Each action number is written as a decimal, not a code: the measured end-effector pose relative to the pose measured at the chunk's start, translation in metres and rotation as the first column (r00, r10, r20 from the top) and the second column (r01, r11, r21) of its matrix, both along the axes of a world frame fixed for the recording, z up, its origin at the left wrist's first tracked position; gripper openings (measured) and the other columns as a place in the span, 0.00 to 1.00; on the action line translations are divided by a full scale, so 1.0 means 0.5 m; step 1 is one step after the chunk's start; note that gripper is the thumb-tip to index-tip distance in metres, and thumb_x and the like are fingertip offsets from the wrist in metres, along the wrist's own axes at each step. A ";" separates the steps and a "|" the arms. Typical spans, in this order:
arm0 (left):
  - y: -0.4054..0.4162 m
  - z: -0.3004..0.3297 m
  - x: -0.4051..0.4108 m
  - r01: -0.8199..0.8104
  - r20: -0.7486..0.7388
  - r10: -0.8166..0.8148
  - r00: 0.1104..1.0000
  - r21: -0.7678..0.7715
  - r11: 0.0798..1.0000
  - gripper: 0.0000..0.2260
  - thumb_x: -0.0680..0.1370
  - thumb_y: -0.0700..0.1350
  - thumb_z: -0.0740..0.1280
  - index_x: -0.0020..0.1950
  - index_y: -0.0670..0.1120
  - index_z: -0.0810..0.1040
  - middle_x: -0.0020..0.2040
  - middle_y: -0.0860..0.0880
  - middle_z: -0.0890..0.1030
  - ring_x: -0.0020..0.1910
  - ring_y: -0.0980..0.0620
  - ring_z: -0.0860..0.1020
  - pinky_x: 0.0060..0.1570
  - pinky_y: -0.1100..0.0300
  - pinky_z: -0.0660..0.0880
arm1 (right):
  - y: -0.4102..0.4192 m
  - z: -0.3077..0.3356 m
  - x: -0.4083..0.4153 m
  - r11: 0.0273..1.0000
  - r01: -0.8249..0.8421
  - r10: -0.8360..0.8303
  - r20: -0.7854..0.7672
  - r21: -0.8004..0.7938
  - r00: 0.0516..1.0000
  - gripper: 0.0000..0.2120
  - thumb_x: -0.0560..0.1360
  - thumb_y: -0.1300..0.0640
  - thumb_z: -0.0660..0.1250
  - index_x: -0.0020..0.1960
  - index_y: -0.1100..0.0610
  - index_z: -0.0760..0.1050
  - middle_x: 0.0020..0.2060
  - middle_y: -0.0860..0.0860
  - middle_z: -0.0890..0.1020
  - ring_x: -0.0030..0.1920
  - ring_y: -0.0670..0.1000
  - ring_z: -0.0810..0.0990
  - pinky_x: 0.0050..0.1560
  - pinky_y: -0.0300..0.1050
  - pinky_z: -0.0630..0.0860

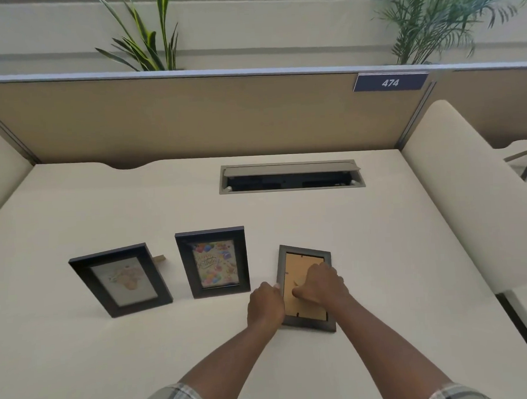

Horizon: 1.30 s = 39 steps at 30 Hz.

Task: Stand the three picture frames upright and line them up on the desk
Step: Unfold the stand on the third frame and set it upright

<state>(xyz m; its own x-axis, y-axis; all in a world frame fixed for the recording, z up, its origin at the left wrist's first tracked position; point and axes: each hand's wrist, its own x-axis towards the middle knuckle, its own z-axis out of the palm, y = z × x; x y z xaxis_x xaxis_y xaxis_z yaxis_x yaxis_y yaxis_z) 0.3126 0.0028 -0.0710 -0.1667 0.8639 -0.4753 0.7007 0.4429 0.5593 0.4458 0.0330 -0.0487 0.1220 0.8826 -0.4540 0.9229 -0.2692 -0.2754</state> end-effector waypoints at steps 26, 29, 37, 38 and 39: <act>0.049 0.048 0.023 -0.162 0.878 0.333 0.345 -0.294 0.942 0.11 0.80 0.33 0.60 0.57 0.47 0.74 0.59 0.43 0.80 0.59 0.43 0.79 0.58 0.43 0.77 | -0.022 0.040 0.167 0.956 0.135 0.043 -0.579 0.261 0.814 0.09 0.72 0.62 0.72 0.47 0.49 0.82 0.42 0.49 0.87 0.40 0.47 0.85 0.40 0.41 0.81; 0.056 0.054 0.021 -0.165 0.857 0.213 0.469 -0.152 0.975 0.12 0.79 0.34 0.63 0.55 0.51 0.73 0.57 0.45 0.81 0.54 0.49 0.81 0.50 0.50 0.82 | -0.020 0.034 0.165 0.977 0.204 -0.092 -0.744 0.060 0.661 0.10 0.75 0.63 0.69 0.51 0.50 0.83 0.47 0.51 0.87 0.45 0.48 0.86 0.44 0.44 0.84; 0.062 0.054 0.012 -0.108 0.635 -0.029 0.772 0.176 0.978 0.12 0.78 0.35 0.63 0.58 0.49 0.72 0.56 0.48 0.81 0.56 0.49 0.80 0.47 0.59 0.82 | 0.006 0.033 0.136 0.838 0.439 -0.433 -0.884 -0.324 0.174 0.23 0.81 0.47 0.46 0.55 0.51 0.80 0.49 0.53 0.87 0.49 0.57 0.86 0.53 0.59 0.79; 0.061 0.055 0.013 -0.075 0.556 -0.060 0.829 0.218 0.973 0.11 0.78 0.37 0.63 0.58 0.49 0.71 0.56 0.49 0.80 0.55 0.50 0.80 0.43 0.65 0.80 | 0.012 0.034 0.128 0.822 0.476 -0.432 -0.887 -0.312 0.165 0.24 0.81 0.46 0.47 0.54 0.51 0.81 0.48 0.52 0.87 0.48 0.56 0.86 0.51 0.58 0.80; 0.060 0.056 0.016 -0.047 0.474 -0.078 0.877 0.245 0.968 0.11 0.78 0.37 0.62 0.58 0.49 0.71 0.56 0.50 0.80 0.54 0.51 0.79 0.40 0.69 0.77 | 0.016 0.032 0.121 0.810 0.506 -0.425 -0.891 -0.295 0.160 0.24 0.81 0.45 0.47 0.53 0.51 0.81 0.47 0.52 0.87 0.48 0.55 0.86 0.50 0.56 0.80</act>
<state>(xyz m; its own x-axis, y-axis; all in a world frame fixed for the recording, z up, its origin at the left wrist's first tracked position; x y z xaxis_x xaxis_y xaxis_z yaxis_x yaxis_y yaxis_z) 0.3206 0.0327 -0.0429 0.0406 0.9622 -0.2693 0.3266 0.2419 0.9137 0.5063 0.0410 -0.0327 0.0814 0.8466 -0.5260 -0.2219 -0.4991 -0.8377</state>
